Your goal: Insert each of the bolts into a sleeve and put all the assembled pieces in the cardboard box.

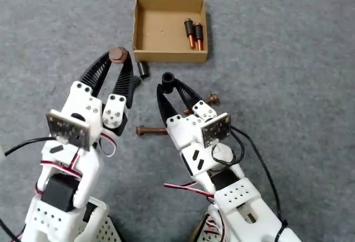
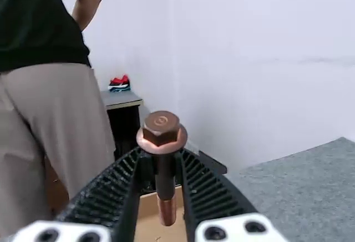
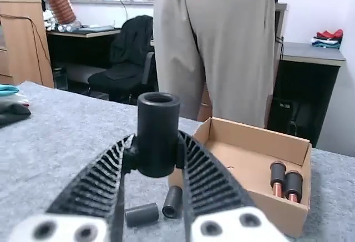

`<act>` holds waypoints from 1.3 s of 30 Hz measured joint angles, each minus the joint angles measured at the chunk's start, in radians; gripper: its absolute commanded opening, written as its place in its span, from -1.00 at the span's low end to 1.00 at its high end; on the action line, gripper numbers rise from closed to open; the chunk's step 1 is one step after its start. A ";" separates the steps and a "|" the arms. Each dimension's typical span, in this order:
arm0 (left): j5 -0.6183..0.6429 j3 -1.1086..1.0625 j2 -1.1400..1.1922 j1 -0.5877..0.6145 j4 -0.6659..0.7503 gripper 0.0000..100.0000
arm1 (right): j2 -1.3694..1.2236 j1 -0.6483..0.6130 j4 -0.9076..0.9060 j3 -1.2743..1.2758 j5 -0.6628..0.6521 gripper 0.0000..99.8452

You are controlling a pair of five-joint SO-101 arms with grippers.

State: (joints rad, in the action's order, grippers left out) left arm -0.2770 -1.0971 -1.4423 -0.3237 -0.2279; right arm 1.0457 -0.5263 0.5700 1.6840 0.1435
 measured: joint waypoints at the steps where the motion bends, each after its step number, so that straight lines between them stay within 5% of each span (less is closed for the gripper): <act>1: -0.003 -0.008 -0.011 -0.011 0.005 -0.96 | 0.000 -0.008 -0.002 0.000 0.012 -1.00; 39: 0.129 -0.038 0.009 -0.129 0.031 -0.96 | 0.000 -0.049 -0.091 0.000 0.044 -1.00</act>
State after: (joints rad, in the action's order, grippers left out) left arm -0.1481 -1.1354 -1.4331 -0.4526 -0.1972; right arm 1.0457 -0.5754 0.4795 1.6840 0.1880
